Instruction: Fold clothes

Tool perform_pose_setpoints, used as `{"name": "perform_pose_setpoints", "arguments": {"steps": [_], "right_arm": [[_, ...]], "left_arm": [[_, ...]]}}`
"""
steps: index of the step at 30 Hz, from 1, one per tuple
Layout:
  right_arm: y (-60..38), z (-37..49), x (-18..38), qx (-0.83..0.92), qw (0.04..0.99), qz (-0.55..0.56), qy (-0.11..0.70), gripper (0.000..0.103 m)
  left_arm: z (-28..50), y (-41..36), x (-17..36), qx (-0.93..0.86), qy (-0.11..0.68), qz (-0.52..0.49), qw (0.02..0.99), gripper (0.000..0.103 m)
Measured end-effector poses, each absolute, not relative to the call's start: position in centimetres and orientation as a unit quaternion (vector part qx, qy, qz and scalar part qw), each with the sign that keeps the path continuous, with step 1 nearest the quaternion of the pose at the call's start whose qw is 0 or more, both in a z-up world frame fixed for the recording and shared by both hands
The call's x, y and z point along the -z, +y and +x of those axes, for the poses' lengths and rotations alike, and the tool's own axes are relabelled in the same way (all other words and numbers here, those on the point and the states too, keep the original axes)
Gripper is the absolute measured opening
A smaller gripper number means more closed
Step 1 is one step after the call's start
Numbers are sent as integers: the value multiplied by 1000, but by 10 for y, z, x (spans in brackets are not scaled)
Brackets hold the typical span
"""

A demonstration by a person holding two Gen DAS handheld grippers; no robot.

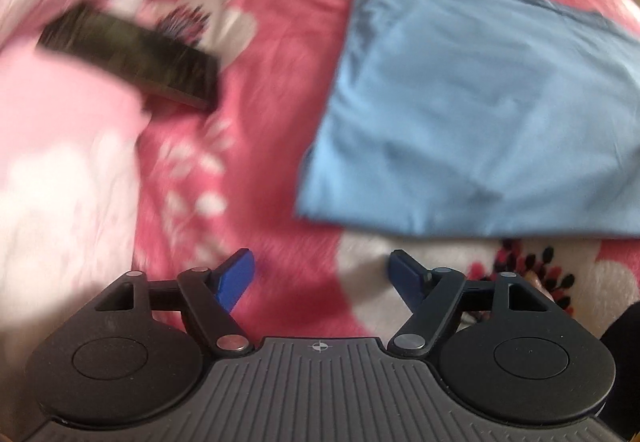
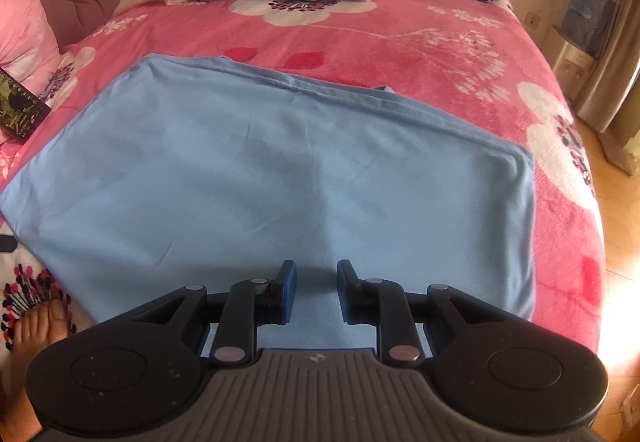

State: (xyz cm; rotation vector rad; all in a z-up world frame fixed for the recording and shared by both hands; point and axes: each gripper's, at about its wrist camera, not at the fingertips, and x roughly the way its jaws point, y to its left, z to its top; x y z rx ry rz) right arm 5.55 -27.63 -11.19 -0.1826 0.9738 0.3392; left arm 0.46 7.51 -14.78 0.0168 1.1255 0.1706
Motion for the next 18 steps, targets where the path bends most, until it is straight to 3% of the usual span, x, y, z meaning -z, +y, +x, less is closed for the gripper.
{"name": "perform_pose_setpoints", "arguments": {"steps": [18], "right_arm": [[-246,52,90,-191,875,-84,437,24]], "left_arm": [[12,98,137,-71,454,-103,882,72]]}}
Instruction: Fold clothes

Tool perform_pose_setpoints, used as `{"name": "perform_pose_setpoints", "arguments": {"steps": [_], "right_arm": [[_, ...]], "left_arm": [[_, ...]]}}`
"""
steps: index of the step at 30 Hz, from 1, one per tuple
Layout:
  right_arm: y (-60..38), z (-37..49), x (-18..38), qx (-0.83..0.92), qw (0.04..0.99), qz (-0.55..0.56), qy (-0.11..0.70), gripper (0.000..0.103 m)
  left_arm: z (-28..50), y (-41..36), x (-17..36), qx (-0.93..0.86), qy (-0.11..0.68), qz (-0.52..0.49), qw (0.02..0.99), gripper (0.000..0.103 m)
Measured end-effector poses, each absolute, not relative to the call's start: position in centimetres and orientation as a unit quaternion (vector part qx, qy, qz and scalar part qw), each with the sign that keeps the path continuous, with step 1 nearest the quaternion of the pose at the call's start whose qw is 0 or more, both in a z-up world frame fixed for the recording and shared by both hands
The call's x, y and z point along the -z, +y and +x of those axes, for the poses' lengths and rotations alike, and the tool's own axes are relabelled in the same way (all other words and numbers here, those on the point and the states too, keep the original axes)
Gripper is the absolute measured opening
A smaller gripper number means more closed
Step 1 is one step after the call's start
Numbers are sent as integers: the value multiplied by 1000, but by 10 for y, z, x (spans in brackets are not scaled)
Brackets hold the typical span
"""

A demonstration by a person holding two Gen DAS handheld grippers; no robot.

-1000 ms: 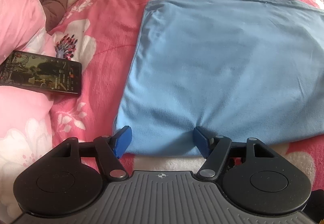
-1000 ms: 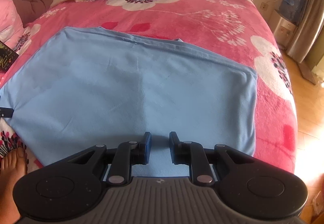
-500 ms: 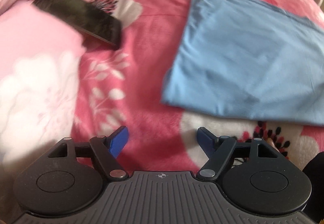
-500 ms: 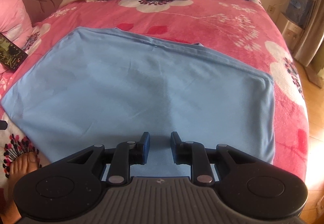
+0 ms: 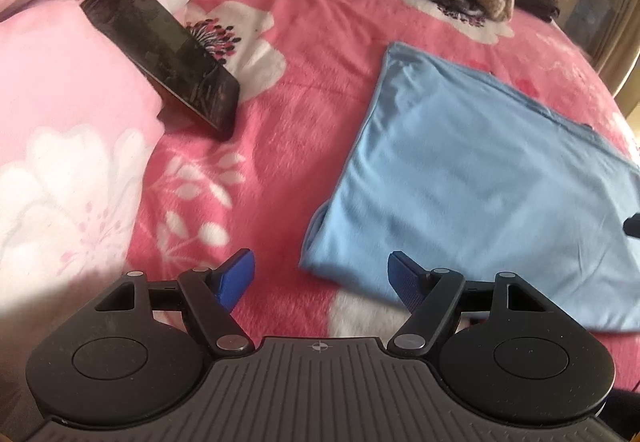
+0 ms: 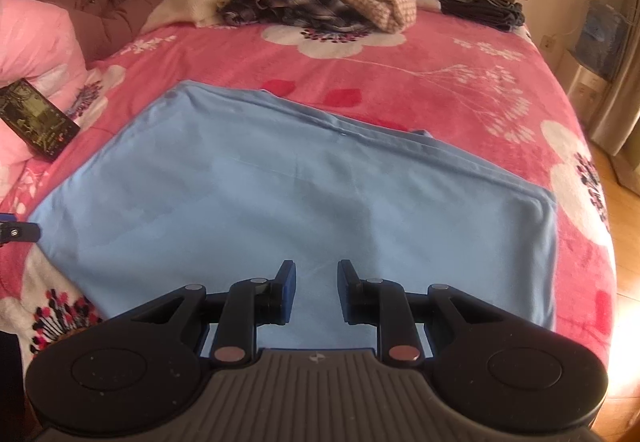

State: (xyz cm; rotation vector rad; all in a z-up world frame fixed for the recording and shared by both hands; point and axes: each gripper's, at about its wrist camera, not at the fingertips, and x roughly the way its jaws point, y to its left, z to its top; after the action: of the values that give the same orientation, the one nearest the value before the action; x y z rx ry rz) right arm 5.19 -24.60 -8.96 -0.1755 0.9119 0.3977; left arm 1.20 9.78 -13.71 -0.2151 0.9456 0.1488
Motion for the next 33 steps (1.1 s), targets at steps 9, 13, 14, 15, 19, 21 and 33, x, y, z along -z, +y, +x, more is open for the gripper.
{"name": "perform_pose_setpoints", "arguments": {"steps": [9,13,14,15,19,21,33], "right_arm": [[-226,49,97,-212,865,-71,450,24],[-222,47,97,-219,863,-73,449,24],[-222,47,96,-219,863,-72,449,24],[-222,47,96,-218,863,-70,450,24],[-224,49,97,-220,861,-60,454,24],[-225,50,98,-223,860,-54,456,24],[-211,50,97,-243,852,-48,460,25]], "left_arm": [[15,99,138,-53,438,-112,890,60],[12,102,133,-42,431,-115,894,58],[11,102,132,-39,430,-116,894,58],[9,104,131,-35,430,-118,895,58],[2,109,129,-21,429,-130,894,59],[-1,112,130,-17,430,-141,892,59],[19,113,137,2,443,-185,877,60]]}}
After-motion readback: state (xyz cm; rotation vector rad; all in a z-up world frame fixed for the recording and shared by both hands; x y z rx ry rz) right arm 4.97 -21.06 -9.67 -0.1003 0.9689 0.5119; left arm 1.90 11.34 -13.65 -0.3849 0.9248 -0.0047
